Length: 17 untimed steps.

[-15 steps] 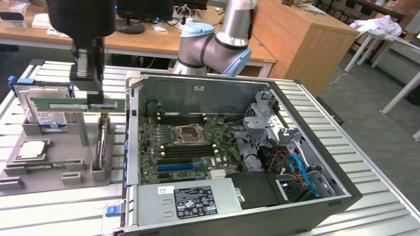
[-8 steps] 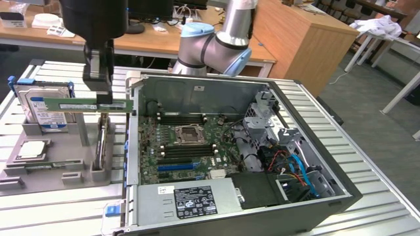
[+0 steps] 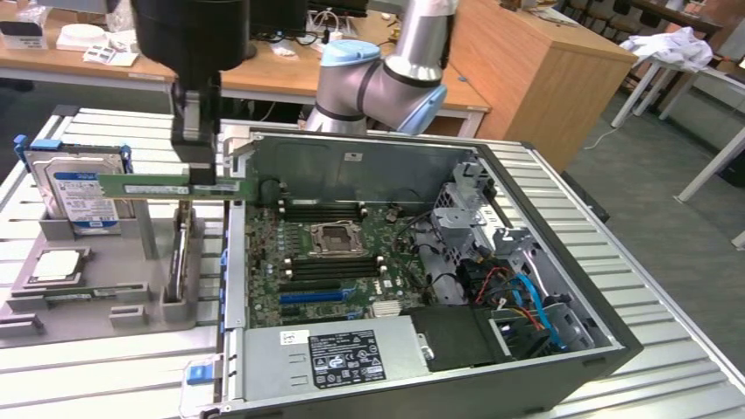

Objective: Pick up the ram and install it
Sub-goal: 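Pick up the ram and move it above insertion slot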

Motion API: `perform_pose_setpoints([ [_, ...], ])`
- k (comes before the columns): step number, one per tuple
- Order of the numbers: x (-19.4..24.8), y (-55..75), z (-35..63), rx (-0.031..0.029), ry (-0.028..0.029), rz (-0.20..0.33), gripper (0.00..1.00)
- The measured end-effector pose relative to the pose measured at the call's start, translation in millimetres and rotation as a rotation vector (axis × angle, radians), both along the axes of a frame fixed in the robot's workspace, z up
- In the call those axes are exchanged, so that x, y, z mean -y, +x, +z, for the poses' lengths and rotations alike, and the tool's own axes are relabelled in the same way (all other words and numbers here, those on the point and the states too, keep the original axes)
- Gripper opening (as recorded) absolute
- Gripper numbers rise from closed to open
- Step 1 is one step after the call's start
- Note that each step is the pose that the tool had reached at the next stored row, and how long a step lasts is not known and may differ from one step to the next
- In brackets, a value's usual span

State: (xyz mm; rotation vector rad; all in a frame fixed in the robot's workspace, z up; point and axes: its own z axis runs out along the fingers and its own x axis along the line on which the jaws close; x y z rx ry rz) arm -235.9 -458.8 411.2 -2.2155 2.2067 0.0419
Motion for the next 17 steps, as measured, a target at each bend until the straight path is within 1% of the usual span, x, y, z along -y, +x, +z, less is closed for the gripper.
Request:
perform_pose_setpoints([
  [13, 0.0, 25.4, 0.0, 0.0000, 0.0014, 0.000, 0.11],
  [17, 0.0, 35.6, 0.0, 0.0000, 0.0026, 0.000, 0.11],
])
